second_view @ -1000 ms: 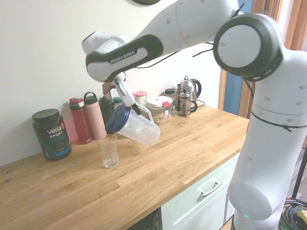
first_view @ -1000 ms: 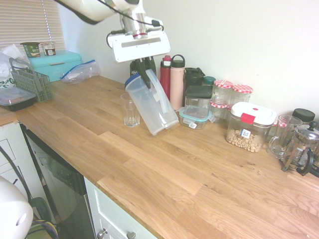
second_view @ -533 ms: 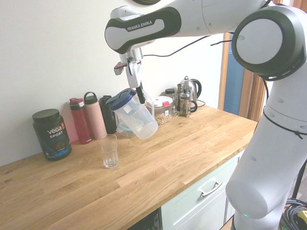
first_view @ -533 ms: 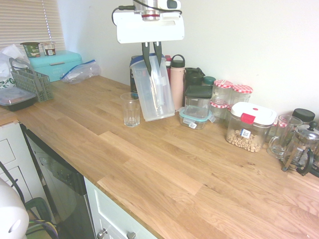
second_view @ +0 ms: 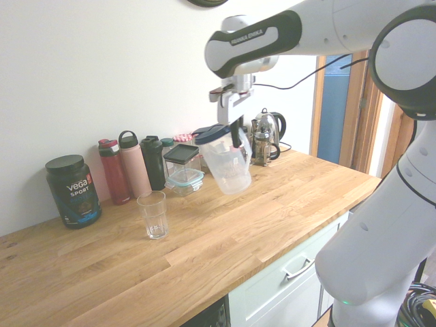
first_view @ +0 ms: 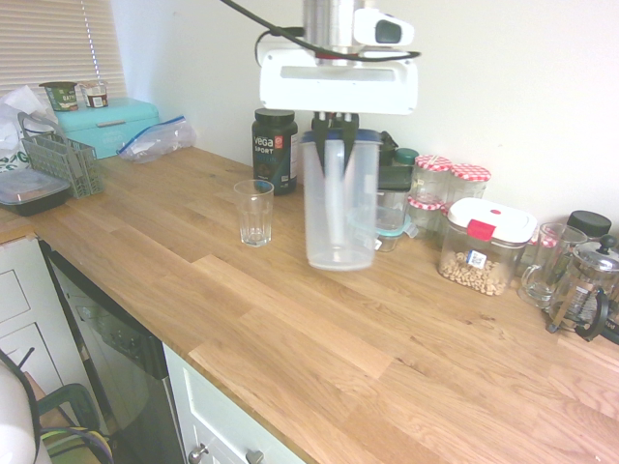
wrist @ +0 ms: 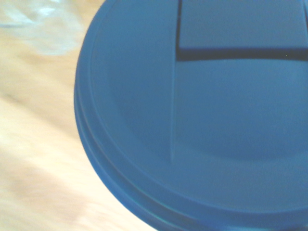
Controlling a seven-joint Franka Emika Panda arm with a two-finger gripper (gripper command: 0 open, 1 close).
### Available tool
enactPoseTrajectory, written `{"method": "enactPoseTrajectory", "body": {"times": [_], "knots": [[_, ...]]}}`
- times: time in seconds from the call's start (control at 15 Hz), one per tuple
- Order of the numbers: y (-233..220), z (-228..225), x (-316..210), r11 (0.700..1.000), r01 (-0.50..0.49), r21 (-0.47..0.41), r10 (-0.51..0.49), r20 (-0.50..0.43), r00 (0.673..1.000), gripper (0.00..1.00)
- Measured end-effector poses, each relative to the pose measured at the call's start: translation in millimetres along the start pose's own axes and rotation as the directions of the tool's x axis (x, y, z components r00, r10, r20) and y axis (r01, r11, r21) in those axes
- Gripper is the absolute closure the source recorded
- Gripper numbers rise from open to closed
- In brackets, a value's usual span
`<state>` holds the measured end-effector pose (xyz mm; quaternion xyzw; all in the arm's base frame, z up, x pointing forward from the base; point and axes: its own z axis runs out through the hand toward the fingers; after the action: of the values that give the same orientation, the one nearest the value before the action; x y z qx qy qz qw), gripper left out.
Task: Pour me some water
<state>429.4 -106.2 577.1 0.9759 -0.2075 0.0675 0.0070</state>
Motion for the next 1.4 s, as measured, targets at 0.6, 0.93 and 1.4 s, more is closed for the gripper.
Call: {"method": "enactPoseTrajectory", "body": {"times": [0.6, 0.93, 1.4], "knots": [[63.8, 72.4, -3.2, 0.894, -0.422, 0.149, 0.444, -0.164, 0.881, 1.00], [52.1, 88.8, -10.2, 0.873, -0.460, 0.159, 0.484, -0.177, 0.857, 1.00], [75.0, 111.8, -9.9, 0.852, -0.505, 0.136, 0.523, -0.173, 0.835, 0.00]]}}
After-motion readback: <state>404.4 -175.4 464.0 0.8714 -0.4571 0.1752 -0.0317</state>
